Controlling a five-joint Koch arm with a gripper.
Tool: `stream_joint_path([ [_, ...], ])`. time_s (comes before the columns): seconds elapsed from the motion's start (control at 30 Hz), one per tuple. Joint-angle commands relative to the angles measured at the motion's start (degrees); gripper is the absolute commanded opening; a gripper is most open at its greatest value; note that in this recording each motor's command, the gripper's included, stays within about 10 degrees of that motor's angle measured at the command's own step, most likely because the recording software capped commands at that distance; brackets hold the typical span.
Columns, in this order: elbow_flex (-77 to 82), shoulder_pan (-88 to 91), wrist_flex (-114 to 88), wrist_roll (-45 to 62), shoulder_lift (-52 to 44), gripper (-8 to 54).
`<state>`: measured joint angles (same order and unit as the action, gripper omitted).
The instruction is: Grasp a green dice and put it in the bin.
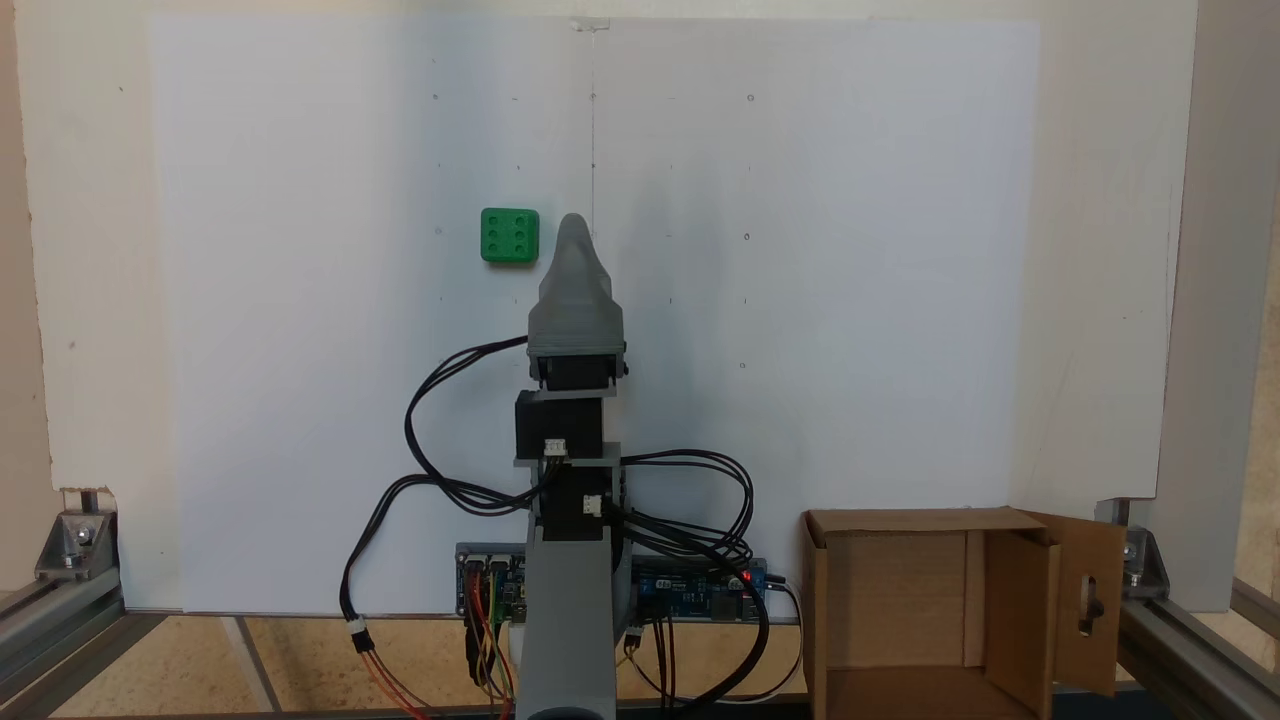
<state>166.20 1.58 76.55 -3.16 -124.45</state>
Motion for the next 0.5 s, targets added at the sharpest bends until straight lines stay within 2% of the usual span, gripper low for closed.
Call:
stream_joint_path([
  [0.0,10.0,-3.43,-10.0,0.62,-10.0,44.1],
  [0.33,13.01,-3.43,-47.62,0.62,-10.37,44.1],
  [0.47,13.01,-3.34,-56.23,0.62,-10.37,44.1],
])
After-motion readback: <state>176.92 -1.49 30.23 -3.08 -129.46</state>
